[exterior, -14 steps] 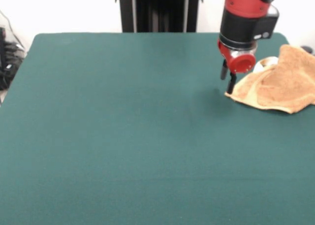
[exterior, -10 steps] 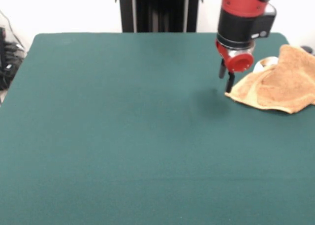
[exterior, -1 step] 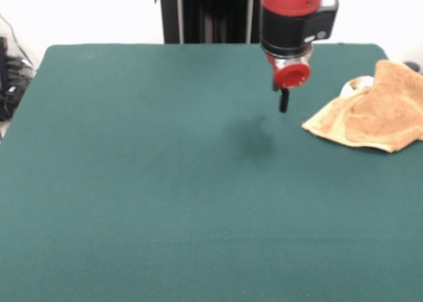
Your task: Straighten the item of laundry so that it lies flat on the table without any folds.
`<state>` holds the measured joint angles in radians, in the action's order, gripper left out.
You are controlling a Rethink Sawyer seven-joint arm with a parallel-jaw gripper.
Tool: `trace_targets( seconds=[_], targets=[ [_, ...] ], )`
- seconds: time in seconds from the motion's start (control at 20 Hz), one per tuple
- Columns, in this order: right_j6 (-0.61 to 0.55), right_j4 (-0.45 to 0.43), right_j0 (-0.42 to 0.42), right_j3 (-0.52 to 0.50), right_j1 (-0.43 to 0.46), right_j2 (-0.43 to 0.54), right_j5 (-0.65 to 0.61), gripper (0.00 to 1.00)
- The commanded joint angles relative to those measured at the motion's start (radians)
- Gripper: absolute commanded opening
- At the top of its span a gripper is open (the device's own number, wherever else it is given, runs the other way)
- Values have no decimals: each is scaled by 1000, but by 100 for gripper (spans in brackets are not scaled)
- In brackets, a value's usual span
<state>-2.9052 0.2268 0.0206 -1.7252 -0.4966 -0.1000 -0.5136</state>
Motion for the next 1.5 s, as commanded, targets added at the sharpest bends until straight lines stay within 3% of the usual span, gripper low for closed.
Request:
trace_targets(
  seconds=[0.05,0.65,1.1,1.3,1.5],
  targets=[
    [1,9,-60,38,-23,156,-136,100],
    [-5,105,3,-6,-11,326,29,100],
    [80,97,164,-8,105,602,203,100],
    [111,58,212,44,181,676,199,100],
    [156,22,225,111,233,676,113,100]
  ],
)
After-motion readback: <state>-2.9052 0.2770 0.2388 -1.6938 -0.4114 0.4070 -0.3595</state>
